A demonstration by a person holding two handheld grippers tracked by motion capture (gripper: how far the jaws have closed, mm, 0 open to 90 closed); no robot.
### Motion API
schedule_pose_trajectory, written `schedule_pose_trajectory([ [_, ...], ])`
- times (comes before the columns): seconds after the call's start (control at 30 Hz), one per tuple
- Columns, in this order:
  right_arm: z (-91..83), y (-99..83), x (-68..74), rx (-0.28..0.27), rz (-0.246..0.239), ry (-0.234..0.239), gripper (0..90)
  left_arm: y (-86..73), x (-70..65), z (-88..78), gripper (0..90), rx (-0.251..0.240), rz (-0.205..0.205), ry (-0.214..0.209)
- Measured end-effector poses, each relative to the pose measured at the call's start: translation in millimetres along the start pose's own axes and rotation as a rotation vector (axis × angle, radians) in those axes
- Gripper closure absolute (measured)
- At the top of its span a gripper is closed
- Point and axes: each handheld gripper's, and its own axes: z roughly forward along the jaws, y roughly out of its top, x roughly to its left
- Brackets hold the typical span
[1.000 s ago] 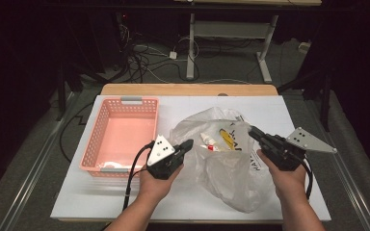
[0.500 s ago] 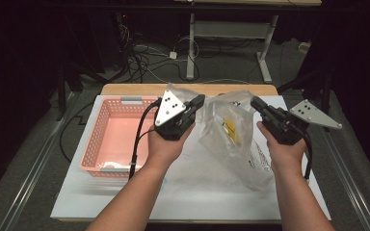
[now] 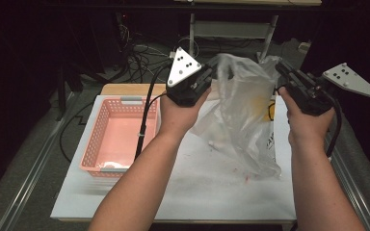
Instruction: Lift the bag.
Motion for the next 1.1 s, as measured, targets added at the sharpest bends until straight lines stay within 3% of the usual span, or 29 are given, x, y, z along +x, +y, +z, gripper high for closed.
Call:
schedule_pose_trajectory([
  [0.07, 0.5, -4.1, -1.6, 0.006, 0.005, -0.003, 90.0, -10.6, -1.0, -2.6, 88.4, 0.027, 0.006, 0.001],
  [0.2, -0.3, -13.6, -4.5, 0.026, 0.011, -0.013, 90.0, -35.4, -0.6, -20.6, 87.7, 0.061, -0.023, 0.001],
  [0.37, -1.2, -23.4, -9.5, 0.051, 0.013, -0.027, 90.0, -63.1, -5.7, -53.3, 57.2, 0.075, -0.05, -0.006],
  [0.43, -1.0, -26.7, -10.6, 0.059, 0.011, -0.028, 90.0, -74.6, -8.3, -59.6, 42.8, 0.1, -0.037, 0.001],
  [0.5, -1.6, -29.5, -10.4, 0.066, 0.011, -0.031, 90.0, -88.6, -10.1, -62.7, 36.1, 0.14, -0.056, 0.008],
  [0.53, -2.0, -30.7, -10.1, 0.066, 0.015, -0.033, 90.0, -97.0, -11.2, -63.6, 33.1, 0.163, -0.084, -0.003],
  [0.63, -4.8, -34.5, -11.2, 0.08, 0.006, -0.03, 90.0, -121.0, -10.5, -64.0, 28.1, 0.245, -0.123, -0.005],
  [0.73, -8.3, -39.1, -12.3, 0.092, 0.008, -0.031, 90.0, -140.1, -7.7, -63.1, 26.3, 0.295, -0.184, -0.012],
  [0.93, -18.0, -48.6, -14.5, 0.109, 0.003, -0.021, 89.5, -157.9, -16.0, -63.0, 19.8, 0.363, -0.182, -0.063],
  [1.1, -29.4, -52.4, -15.6, 0.114, 0.0, -0.011, 87.6, -172.5, -26.3, -67.7, 8.5, 0.405, -0.186, -0.088],
])
